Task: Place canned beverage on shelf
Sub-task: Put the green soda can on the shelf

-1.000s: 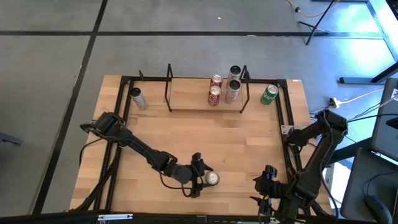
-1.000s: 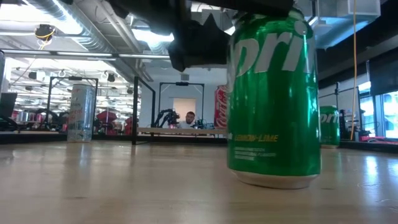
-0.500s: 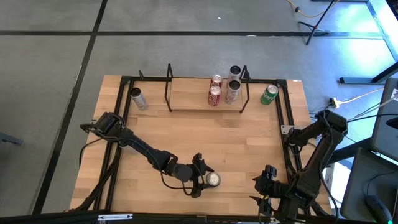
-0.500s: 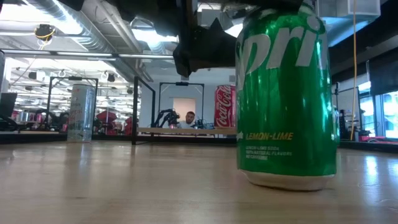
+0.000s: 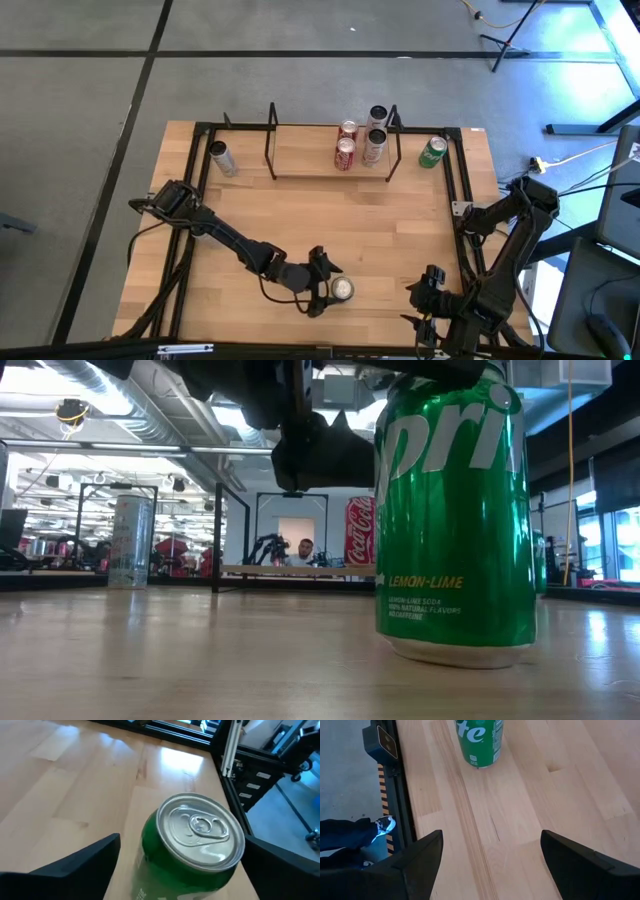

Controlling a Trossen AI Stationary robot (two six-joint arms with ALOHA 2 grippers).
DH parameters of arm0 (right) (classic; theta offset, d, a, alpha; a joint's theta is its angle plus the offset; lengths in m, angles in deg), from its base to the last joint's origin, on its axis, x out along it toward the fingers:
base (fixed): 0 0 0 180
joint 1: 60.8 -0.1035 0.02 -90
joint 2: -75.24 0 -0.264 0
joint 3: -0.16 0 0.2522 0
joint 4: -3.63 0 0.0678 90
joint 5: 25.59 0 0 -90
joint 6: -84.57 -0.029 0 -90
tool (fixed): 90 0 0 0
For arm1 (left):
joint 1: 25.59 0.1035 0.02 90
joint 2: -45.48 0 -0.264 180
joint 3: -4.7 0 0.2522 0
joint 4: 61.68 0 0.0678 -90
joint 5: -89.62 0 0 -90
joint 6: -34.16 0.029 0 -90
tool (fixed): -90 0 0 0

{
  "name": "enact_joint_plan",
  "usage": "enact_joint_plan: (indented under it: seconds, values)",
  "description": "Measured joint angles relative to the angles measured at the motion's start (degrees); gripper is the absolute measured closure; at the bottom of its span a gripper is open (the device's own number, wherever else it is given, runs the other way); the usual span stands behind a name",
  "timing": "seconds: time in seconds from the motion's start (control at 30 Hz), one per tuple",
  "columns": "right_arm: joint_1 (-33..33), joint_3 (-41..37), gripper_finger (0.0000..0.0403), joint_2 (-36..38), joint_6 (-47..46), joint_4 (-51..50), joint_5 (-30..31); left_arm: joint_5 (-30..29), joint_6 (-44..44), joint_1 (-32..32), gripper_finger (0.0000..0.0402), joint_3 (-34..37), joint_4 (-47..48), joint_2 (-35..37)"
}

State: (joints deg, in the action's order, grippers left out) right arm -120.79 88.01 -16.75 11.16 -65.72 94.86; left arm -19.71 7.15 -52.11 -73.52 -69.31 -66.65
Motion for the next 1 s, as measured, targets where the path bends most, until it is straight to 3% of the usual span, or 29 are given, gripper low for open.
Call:
enact_joint_plan:
  seconds: [0.17,0.6,1.0]
  values:
    - [0.0,0.0,0.0081,0.0,0.0,0.0,0.0,-0.9,-4.7,-0.5,0.0006,0.0,-2.4,-0.3]
    - [0.0,0.0,0.0081,0.0,0.2,-0.2,0.6,-8.1,-4.3,-2.2,0.0016,0.0,-4.0,-4.9]
    - [0.0,0.0,0.0081,0.0,0.2,0.0,1.7,-9.1,-10.3,0.2,0.0115,0.0,-4.8,-4.9]
